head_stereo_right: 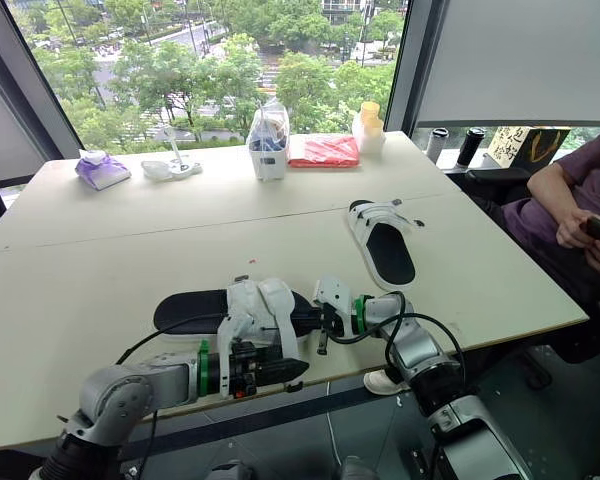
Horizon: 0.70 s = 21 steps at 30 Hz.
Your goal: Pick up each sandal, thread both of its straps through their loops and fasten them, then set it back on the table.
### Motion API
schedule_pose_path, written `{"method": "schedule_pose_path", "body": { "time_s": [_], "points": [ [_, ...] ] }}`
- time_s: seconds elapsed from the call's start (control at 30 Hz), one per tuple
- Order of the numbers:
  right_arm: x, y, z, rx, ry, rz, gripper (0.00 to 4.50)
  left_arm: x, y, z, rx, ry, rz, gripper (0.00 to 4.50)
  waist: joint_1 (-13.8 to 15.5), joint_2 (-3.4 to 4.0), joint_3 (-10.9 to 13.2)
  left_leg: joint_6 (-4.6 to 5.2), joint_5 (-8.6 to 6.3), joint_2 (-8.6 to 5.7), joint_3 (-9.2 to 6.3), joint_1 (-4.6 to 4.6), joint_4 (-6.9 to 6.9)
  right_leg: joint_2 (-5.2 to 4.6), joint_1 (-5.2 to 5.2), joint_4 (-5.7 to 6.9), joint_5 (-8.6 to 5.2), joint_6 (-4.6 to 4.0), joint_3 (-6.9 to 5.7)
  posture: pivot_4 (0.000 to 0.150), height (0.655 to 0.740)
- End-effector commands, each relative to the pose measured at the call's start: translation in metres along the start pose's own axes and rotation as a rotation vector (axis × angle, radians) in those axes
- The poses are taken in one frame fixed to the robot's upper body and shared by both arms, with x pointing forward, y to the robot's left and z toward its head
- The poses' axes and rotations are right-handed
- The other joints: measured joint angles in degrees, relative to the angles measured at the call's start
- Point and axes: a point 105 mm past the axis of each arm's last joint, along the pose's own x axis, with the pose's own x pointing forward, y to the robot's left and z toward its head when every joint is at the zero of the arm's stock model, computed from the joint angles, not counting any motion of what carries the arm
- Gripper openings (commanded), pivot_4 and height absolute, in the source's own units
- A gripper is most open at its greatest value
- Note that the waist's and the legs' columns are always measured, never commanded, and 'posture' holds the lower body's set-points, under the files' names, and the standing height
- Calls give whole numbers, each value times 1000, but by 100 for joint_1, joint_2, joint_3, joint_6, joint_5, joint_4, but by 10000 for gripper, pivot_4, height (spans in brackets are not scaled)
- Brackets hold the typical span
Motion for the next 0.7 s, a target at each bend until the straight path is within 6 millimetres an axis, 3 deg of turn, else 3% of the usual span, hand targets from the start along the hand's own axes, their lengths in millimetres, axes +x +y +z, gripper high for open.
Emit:
{"method": "schedule_pose_path", "body": {
  "time_s": [0.03, 0.1, 0.23, 0.5, 0.7],
  "points": [
    [-4, 20, -47, 110, 175, 39, 0, 1, 1, 4, 26, -10, -13, 11184, 5, 1, -1, 0, 0, 0, -2, 0, -1, 1, 0, 0, 0, 0, -1, 1500, 7400],
    [-4, 19, -48, 112, 176, 35, 0, 0, 3, 6, 35, -15, -7, 488, 4, 1, -1, 1, 0, 0, -3, 1, -1, 1, -3, 1, -1, 1, -1, 1500, 7400],
    [-2, 21, -48, 116, 172, 33, 0, -6, -2, 12, 35, -30, -33, 488, -3, 1, -1, 0, 0, 0, -1, 0, 2, -2, -5, -2, -2, 2, -1, 1500, 7400],
    [-6, 18, -52, 112, 189, 22, 0, -65, -37, 30, 81, 45, -252, 488, -14, 0, 2, 0, 0, 1, -2, -1, -15, -1, -17, -2, -2, 2, -3, 1500, 7400],
    [-2, 18, -51, 112, 182, 22, 0, -74, -26, 48, 177, 33, -186, 488, -18, 0, 3, -1, 0, 0, 0, 0, -13, -5, -27, -9, -3, 2, -3, 1500, 7400]
  ]
}}
